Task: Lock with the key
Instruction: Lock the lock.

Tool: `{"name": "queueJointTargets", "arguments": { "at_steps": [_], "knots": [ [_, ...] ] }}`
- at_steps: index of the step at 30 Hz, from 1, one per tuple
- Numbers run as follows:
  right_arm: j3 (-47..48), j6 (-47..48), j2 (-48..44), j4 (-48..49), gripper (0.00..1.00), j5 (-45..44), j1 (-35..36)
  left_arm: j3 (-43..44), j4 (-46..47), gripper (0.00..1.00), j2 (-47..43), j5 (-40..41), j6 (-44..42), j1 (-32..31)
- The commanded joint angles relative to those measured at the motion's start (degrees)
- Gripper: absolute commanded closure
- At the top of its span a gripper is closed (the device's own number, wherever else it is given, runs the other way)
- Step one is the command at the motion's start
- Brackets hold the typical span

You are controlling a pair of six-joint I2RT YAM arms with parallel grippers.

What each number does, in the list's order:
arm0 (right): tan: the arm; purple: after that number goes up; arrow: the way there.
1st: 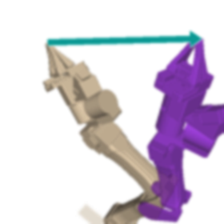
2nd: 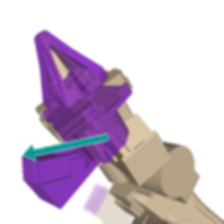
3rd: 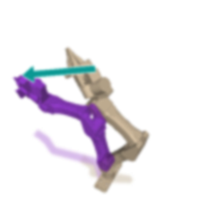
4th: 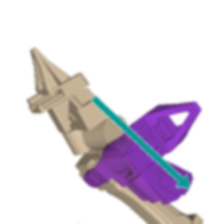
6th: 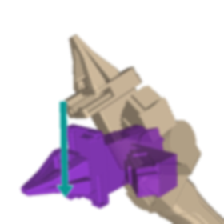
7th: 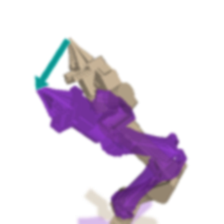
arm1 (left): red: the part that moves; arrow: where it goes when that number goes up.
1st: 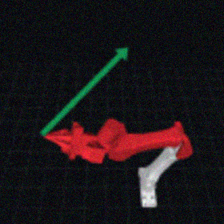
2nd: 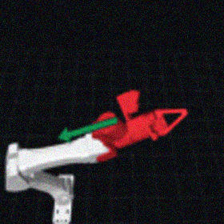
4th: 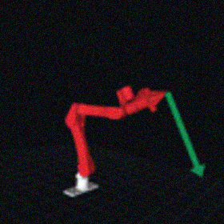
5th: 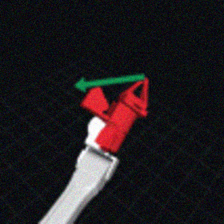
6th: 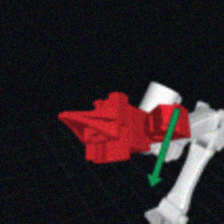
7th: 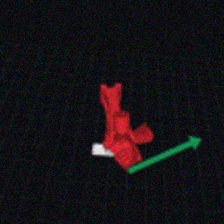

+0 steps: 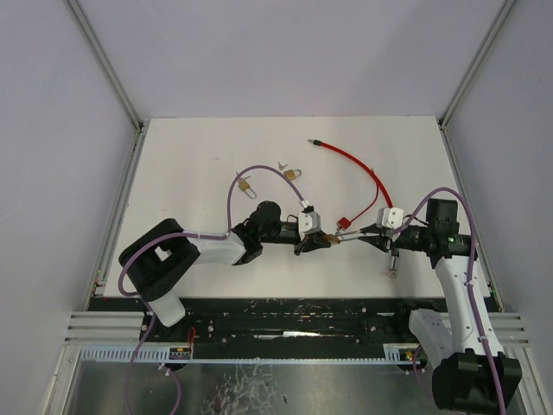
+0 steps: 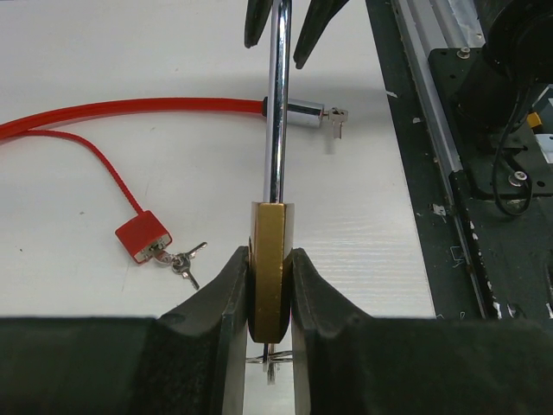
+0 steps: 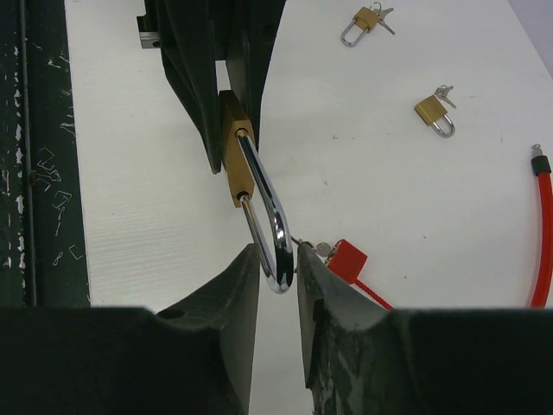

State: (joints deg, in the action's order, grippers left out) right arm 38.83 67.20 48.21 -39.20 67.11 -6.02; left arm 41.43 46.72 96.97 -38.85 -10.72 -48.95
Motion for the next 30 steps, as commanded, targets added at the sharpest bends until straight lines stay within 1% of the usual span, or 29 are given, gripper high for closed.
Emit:
{"name": "queueJointTargets", "arguments": {
  "at_steps": [1, 5, 6, 8, 11, 16, 22, 24, 30],
  "knots": [
    [-0.22, -1.14, -0.34, 1.84, 0.71, 3.18, -0.17, 1.36, 7.64, 1.00, -1.60, -1.69, 0.32, 0.43],
    [-0.33, -1.27, -0.24, 1.93, 0.78, 3.55, -0.05, 1.39, 7.68, 1.00, -1.50, -1.80, 0.13, 0.42],
    [-0.30, -1.24, -0.20, 1.93, 0.81, 3.56, -0.04, 1.42, 7.61, 1.00, -1.55, -1.89, 0.16, 0.43],
    [-0.29, -1.27, -0.22, 1.82, 0.91, 3.60, -0.04, 1.38, 7.60, 1.00, -1.40, -2.24, -0.08, 0.45],
    [-0.12, -0.86, -0.30, 1.30, 1.00, 3.92, 0.28, 1.49, 7.43, 1.00, -1.30, -2.54, -0.66, 0.46],
    [0.93, 1.36, -0.47, -1.99, 1.00, 5.46, 1.45, 1.04, 9.43, 1.00, -0.68, -3.63, -3.33, 0.35],
    [2.46, -1.73, 0.58, -2.95, 1.00, 5.71, 3.10, 0.99, 11.38, 1.00, -0.47, -2.33, -6.91, 0.34],
    [2.64, -4.11, 0.96, -1.93, 1.00, 4.84, 3.69, 1.74, 9.70, 1.00, -0.41, -2.41, -8.29, 0.33],
    [3.85, -7.42, 0.91, -0.97, 1.00, 3.75, 4.12, 6.55, -0.16, 1.00, -0.71, -3.64, -14.35, 0.29]
  ]
}}
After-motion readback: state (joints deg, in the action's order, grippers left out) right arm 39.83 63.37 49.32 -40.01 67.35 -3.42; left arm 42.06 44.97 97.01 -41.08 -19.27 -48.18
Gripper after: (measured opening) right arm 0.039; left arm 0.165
